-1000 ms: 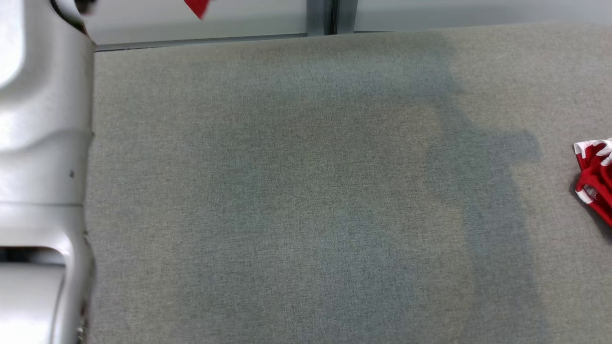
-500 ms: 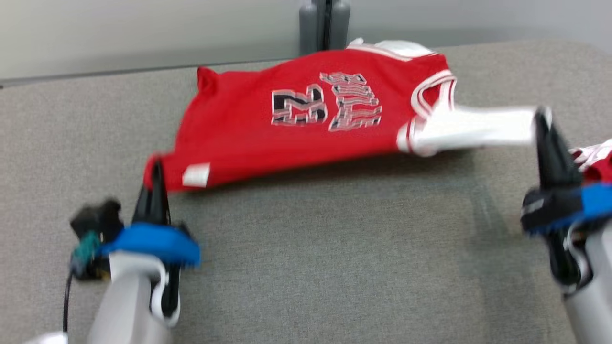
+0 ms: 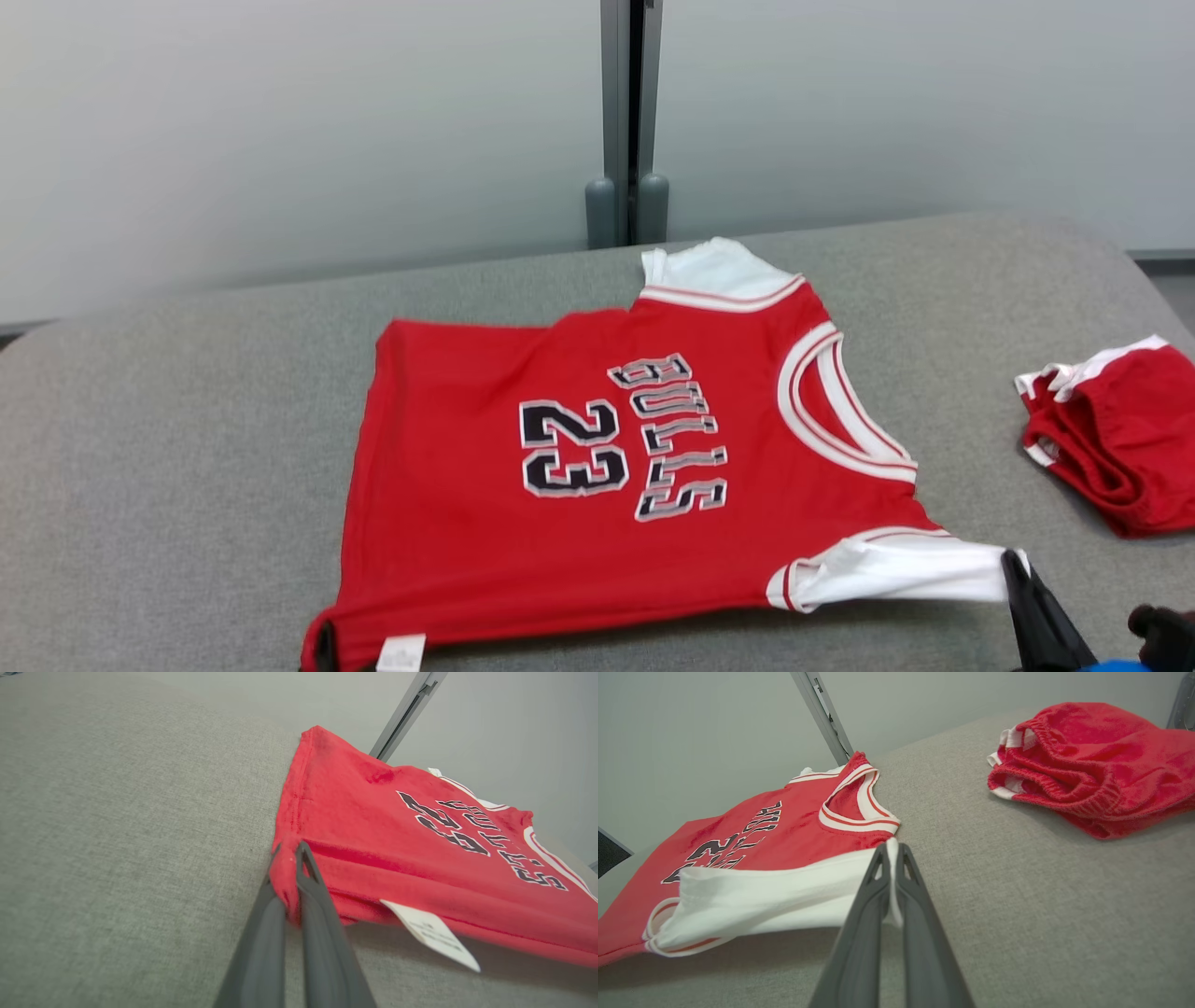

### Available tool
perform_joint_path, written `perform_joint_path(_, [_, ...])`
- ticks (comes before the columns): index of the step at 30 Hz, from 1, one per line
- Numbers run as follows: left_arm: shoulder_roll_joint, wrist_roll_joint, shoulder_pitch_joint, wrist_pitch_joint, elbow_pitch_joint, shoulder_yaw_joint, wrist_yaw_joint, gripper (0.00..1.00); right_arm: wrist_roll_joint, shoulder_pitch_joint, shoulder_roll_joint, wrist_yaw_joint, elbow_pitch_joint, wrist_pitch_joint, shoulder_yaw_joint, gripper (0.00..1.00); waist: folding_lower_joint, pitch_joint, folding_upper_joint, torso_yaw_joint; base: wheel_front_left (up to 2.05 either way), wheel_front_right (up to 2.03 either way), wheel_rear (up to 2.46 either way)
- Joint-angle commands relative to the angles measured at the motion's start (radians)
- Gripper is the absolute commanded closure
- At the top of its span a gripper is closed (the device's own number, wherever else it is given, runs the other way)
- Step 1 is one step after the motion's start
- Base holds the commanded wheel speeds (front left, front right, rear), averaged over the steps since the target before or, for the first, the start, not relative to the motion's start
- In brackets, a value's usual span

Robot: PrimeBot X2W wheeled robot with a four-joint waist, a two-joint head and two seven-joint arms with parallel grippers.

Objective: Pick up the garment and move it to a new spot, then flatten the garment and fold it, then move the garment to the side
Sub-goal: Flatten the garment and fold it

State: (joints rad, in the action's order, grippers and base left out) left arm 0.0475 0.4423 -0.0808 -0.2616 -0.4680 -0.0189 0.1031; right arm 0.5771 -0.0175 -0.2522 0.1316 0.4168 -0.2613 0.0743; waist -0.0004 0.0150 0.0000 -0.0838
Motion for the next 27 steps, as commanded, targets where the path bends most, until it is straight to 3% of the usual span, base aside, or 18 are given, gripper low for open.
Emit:
perform_joint_path(1, [0.006,0.010,-0.034,-0.005,0.017,-0.003,-0.008,1.00,-0.006,-0.031,0.006,-0.002,-0.013,-0.005,-0.016,1.00,0.0004,-0.026,0.0000,-0.011,0.00,0.00,0.00])
perform_joint_path(10, [0.006,-0.005,-0.097,-0.005,0.097,-0.027,-0.010,1.00,-0.032,-0.117,0.042,-0.002,-0.073,-0.005,-0.057,1.00,0.0004,-0.053,0.0000,0.014,0.00,0.00,0.00])
perform_joint_path(15, [0.004,-0.012,-0.027,-0.005,0.093,-0.050,-0.014,1.00,-0.058,-0.039,0.035,-0.001,-0.059,-0.005,-0.042,1.00,0.0004,-0.028,0.0000,0.018,0.00,0.00,0.00])
perform_joint_path(27, [0.004,-0.064,0.275,-0.004,-0.112,-0.104,-0.053,1.00,-0.077,0.287,-0.001,-0.001,0.109,-0.004,0.035,1.00,0.0004,0.137,0.0000,0.023,0.00,0.00,0.00])
